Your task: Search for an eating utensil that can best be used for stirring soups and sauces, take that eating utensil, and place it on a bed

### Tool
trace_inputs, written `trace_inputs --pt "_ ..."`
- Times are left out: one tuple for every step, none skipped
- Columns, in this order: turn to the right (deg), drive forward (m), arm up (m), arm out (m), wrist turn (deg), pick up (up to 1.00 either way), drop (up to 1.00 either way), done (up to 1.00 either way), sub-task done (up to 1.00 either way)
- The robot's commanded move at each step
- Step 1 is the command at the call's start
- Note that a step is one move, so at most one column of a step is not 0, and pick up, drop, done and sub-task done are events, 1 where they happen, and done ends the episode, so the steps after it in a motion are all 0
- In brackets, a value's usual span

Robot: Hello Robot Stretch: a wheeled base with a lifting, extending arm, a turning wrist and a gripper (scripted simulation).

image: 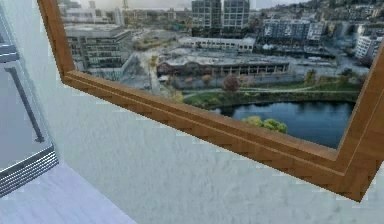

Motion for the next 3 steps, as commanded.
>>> trace_inputs --pt "0.0 0.00 0.00 0.00 -45.0 0.00 0.00 0.00 0.00" --pt "0.0 0.00 0.00 0.00 -15.0 0.00 0.00 0.00 0.00" --pt "0.0 0.00 0.00 -0.14 0.0 0.00 0.00 0.00 0.00"
